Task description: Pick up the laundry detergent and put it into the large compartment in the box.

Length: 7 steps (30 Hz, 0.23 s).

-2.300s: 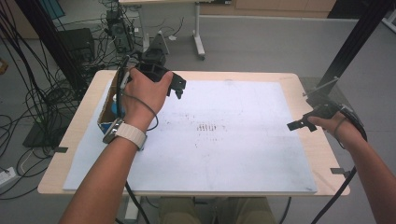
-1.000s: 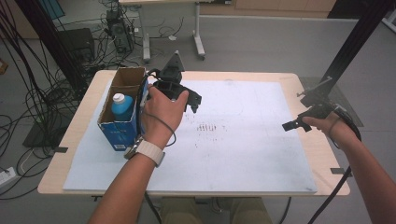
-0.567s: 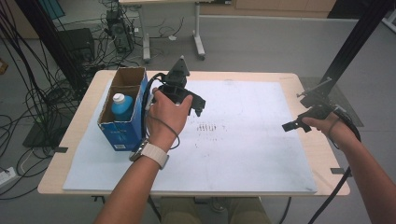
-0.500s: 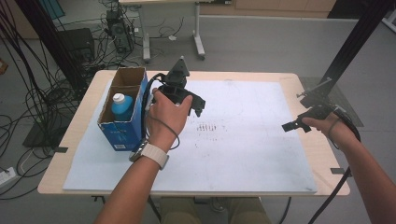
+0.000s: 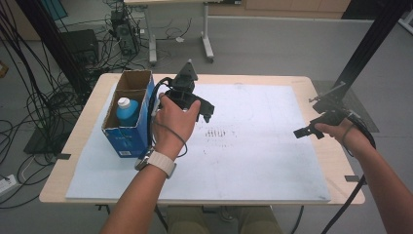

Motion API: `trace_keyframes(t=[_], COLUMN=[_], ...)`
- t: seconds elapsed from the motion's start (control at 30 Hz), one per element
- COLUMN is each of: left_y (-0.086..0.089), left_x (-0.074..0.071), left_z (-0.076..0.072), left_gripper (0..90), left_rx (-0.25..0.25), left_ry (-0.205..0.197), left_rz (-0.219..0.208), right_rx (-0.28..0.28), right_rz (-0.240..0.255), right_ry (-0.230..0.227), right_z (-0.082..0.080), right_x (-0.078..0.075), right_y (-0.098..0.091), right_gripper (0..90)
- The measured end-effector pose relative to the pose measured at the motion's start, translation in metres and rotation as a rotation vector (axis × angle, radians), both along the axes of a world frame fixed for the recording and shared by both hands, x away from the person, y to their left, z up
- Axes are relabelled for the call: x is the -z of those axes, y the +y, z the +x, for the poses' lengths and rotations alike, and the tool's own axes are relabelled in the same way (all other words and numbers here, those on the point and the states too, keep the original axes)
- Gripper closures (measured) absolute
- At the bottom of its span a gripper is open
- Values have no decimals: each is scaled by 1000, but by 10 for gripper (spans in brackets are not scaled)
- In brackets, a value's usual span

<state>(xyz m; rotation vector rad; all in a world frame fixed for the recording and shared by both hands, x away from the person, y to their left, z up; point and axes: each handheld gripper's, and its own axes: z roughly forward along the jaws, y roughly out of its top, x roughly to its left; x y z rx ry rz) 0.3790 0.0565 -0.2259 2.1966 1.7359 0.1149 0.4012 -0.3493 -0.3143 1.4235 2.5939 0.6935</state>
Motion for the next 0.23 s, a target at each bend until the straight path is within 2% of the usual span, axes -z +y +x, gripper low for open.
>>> trace_keyframes(t=[0.23], left_y=[2], left_x=[-1], left_z=[-1], left_gripper=[43], left_rx=[-4], left_ry=[-5], left_rz=[-8], right_rx=[2], right_rz=[3], right_ry=[0], right_z=[-1], right_x=[1], right_y=[-1], right_gripper=[79])
